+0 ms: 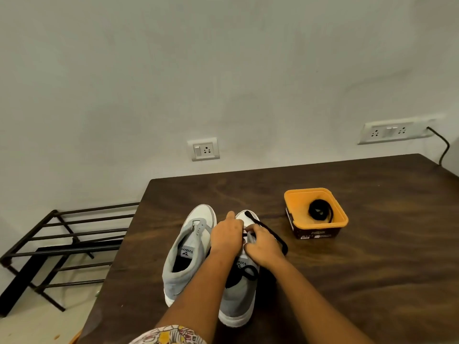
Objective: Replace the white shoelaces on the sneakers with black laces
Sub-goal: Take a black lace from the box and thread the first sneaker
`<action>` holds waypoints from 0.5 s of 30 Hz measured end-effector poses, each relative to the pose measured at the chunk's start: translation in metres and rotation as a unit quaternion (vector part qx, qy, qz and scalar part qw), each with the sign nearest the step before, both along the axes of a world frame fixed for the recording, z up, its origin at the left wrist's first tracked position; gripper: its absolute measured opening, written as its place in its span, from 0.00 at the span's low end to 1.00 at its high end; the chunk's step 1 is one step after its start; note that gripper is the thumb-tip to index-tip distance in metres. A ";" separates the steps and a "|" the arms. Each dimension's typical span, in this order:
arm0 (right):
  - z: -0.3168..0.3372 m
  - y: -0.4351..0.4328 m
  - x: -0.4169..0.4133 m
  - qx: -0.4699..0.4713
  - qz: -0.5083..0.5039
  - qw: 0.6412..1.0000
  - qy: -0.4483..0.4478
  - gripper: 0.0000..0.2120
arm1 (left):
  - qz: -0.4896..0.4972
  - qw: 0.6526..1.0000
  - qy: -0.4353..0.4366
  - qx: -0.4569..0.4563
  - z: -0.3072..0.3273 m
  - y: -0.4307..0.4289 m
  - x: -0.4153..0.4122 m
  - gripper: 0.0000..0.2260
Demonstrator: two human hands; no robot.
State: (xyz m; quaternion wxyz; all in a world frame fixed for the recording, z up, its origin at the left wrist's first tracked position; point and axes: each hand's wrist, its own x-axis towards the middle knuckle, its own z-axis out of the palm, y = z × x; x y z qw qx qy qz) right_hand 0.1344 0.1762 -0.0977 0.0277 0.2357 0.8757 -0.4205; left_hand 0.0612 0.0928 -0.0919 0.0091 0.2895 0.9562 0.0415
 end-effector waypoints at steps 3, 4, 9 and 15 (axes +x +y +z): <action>-0.001 0.001 0.002 0.001 -0.001 1.000 0.016 0.17 | 0.019 1.000 -0.016 -0.016 0.000 0.002 -0.001 0.11; -0.001 0.000 0.003 0.009 0.007 1.000 0.017 0.16 | 0.014 0.999 -0.026 -0.028 0.000 0.003 0.000 0.12; -0.002 -0.003 0.004 0.045 0.024 0.998 0.022 0.16 | -0.040 0.994 -0.091 -0.054 0.001 0.001 -0.006 0.16; 0.002 -0.014 0.006 0.143 0.010 0.990 -0.015 0.18 | -0.073 0.993 -0.068 -0.067 0.024 -0.009 -0.012 0.16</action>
